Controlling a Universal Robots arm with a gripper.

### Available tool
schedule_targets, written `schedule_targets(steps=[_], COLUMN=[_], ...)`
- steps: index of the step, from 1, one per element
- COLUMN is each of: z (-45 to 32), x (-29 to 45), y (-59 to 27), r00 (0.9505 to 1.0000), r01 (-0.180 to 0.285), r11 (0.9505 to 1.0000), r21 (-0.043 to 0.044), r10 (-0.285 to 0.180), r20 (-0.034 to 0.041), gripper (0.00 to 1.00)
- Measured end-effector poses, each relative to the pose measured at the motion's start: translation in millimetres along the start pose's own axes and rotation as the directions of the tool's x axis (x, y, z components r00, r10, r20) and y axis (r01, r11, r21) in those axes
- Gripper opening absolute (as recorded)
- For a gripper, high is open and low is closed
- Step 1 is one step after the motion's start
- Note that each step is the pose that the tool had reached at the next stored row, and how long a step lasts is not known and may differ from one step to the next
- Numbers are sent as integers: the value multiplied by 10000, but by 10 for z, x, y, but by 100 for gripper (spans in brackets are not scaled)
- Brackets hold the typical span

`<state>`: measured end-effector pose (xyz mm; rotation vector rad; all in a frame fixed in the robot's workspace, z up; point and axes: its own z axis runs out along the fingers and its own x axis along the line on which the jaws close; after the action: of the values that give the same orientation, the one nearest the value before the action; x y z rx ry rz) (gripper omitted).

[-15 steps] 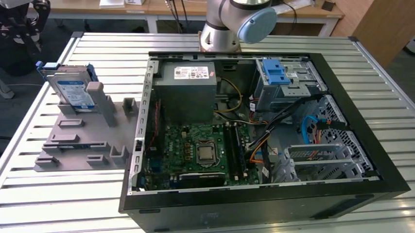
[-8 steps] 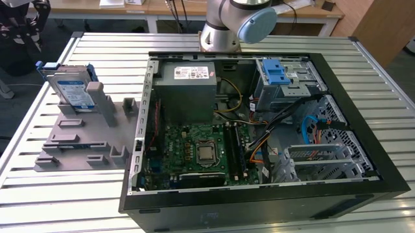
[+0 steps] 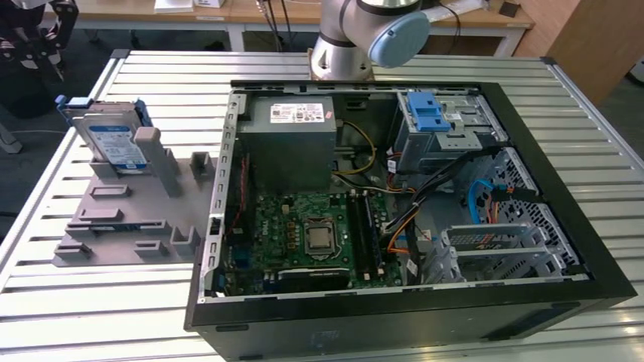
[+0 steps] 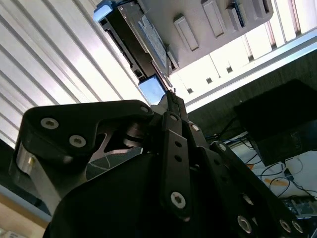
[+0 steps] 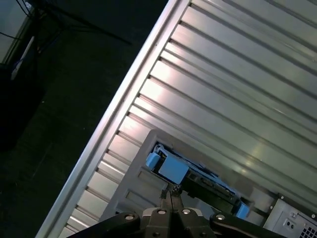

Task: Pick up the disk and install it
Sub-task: 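Pick up the disk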

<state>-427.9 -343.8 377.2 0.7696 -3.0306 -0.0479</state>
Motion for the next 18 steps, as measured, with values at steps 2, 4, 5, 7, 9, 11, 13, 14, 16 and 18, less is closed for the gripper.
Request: schedule_targets(steps=[2,4,5,7,9,11,13,14,16,18], z=[-1,0,0,0,0,0,0,0,0,0], x=[0,0,0,0,0,0,0,0,0,0], y=[0,0,0,0,0,0,0,0,0,0], r00=[9997,9990,9985,9970,9952,9930,9904,9891,9860,9824], r01=[239,446,550,768,976,1179,1379,1474,1667,1866], r11=[9997,9990,9985,9970,9952,9930,9904,9891,9860,9824], r21=[3,4,5,6,7,8,9,9,9,11], r10=[-239,-446,-550,-768,-976,-1179,-1379,-1474,-1667,-1866], r20=[-10,-17,-21,-29,-36,-43,-50,-52,-60,-66], gripper=[11,11,11,11,11,11,11,11,11,11])
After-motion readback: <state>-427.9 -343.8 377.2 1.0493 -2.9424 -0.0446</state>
